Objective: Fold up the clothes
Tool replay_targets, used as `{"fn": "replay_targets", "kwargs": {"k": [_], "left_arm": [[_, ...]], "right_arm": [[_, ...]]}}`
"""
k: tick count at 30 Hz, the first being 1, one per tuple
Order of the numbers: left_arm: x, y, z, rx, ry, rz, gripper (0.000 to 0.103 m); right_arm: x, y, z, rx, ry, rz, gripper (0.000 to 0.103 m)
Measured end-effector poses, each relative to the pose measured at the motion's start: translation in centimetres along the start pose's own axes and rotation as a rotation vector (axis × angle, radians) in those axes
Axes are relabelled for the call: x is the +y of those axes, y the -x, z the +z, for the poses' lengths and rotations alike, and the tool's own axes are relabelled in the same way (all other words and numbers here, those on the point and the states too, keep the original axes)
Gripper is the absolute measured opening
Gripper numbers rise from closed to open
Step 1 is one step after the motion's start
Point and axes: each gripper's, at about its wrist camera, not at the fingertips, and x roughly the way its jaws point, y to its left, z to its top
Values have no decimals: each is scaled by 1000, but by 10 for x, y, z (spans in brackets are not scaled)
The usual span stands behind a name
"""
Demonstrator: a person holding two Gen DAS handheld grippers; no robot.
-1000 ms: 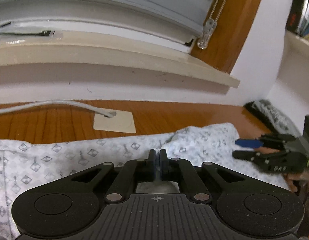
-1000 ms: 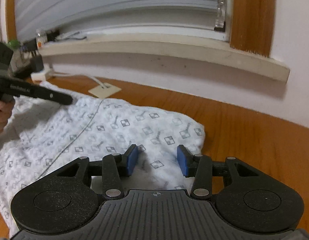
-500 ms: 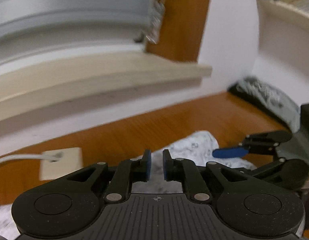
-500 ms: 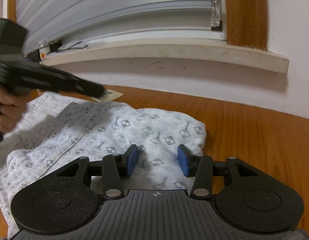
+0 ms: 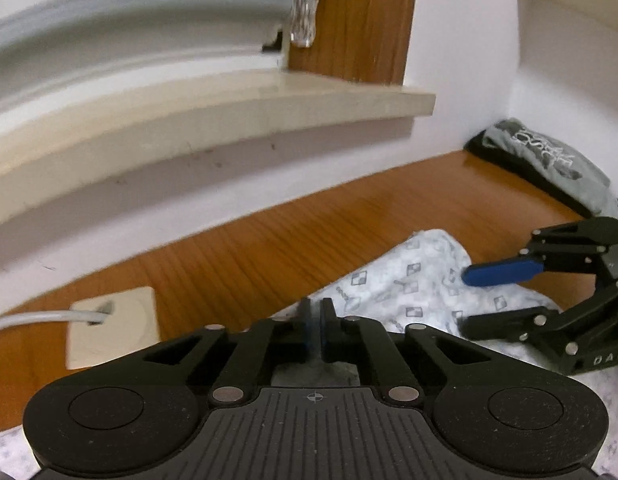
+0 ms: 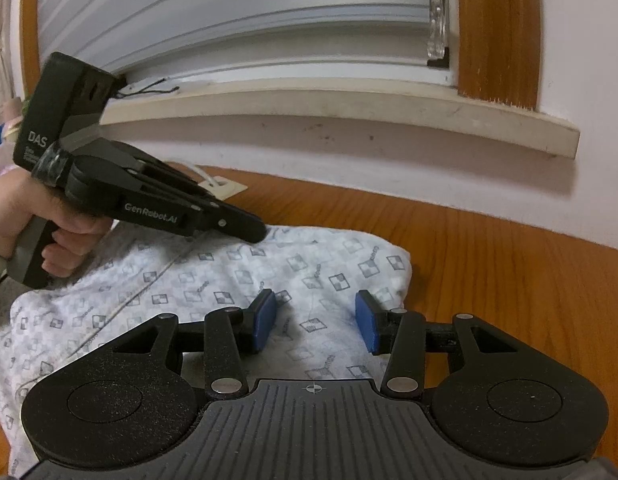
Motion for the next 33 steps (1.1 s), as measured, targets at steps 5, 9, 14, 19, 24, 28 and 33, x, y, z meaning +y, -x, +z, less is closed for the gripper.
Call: {"fn": "replay_targets", "kwargs": {"k": [5,9,14,19,24,28,33], "left_arm": [[-20,49,-11,-50,-109,3,28],[-40,87,-28,-68,-173,-16,34],[-70,120,-52,-67,-272,-14,39],[-99,134,-73,-43,-408,-31,54],[-114,133,-87,-5,-518,-47,54],[-124,123,-91,2,-565,-55,58],[-138,114,-91,16,-614,-92,57]], "right_arm": [[16,43,0,-30,25,-16,46],[32,74,-14,2,70,-24,46],[50,98,-32,30,81,-16,46],[67,111,-43,39,92,-7,52],[74,118,-45,30,81,13,52],[73,120,-47,28,68,19,52],[71,124,-52,27,54,23,52]]}}
